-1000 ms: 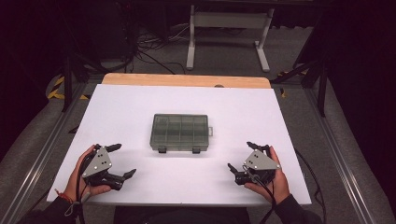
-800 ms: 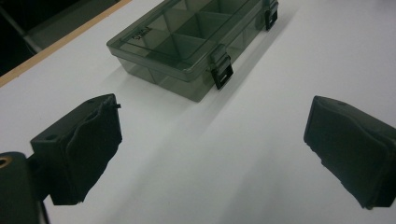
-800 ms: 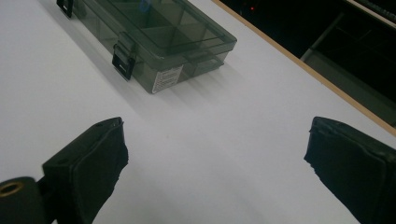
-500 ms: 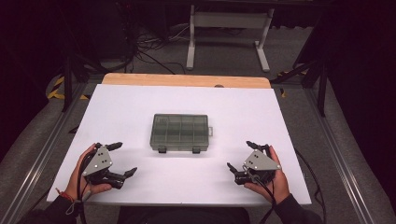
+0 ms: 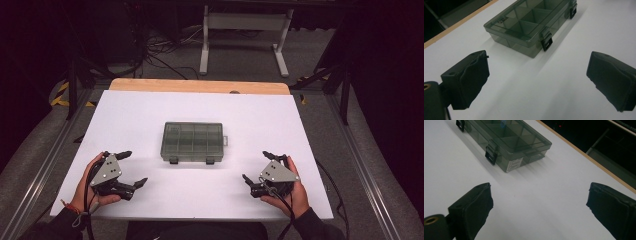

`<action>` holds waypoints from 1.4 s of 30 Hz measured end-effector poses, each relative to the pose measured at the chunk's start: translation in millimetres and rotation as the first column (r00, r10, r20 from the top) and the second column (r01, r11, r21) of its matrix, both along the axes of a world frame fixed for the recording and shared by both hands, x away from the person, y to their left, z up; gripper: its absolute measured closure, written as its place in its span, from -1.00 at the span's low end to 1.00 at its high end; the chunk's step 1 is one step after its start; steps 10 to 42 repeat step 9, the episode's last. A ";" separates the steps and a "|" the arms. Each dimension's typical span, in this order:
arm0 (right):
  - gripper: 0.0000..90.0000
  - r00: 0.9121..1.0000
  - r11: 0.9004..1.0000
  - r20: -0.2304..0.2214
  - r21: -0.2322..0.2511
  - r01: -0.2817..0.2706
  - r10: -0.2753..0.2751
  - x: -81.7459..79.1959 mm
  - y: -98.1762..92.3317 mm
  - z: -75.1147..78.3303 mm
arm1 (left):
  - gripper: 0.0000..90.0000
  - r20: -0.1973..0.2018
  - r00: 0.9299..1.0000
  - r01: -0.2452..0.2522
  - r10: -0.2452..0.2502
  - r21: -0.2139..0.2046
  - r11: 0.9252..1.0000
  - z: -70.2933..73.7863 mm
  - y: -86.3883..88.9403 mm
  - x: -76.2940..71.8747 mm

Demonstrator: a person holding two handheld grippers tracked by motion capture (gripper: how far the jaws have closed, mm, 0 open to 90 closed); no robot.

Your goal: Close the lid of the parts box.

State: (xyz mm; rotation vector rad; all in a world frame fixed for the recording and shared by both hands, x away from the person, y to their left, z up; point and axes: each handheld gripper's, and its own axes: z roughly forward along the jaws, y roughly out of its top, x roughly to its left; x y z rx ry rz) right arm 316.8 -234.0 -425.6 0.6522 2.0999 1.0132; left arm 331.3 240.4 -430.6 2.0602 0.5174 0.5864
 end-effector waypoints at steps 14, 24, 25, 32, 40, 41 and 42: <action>-0.84 1.000 0.999 0.002 0.041 -0.008 0.008 -1.9 2.8 4.2 | -0.89 0.003 1.000 -0.006 0.006 -0.013 1.000 1.9 0.6 -1.5; -0.84 1.000 0.999 0.002 0.041 -0.008 0.008 -1.9 2.8 4.2 | -0.89 0.003 1.000 -0.006 0.006 -0.013 1.000 1.9 0.6 -1.5; -0.84 1.000 0.999 0.002 0.041 -0.008 0.008 -1.9 2.8 4.2 | -0.89 0.003 1.000 -0.006 0.006 -0.013 1.000 1.9 0.6 -1.5; -0.84 1.000 0.999 0.002 0.041 -0.008 0.008 -1.9 2.8 4.2 | -0.89 0.003 1.000 -0.006 0.006 -0.013 1.000 1.9 0.6 -1.5; -0.84 1.000 0.999 0.002 0.041 -0.008 0.008 -1.9 2.8 4.2 | -0.89 0.003 1.000 -0.006 0.006 -0.013 1.000 1.9 0.6 -1.5; -0.84 1.000 0.999 0.002 0.041 -0.008 0.008 -1.9 2.8 4.2 | -0.89 0.003 1.000 -0.006 0.006 -0.013 1.000 1.9 0.6 -1.5; -0.84 1.000 0.999 0.002 0.041 -0.008 0.008 -1.9 2.8 4.2 | -0.89 0.003 1.000 -0.006 0.006 -0.013 1.000 1.9 0.6 -1.5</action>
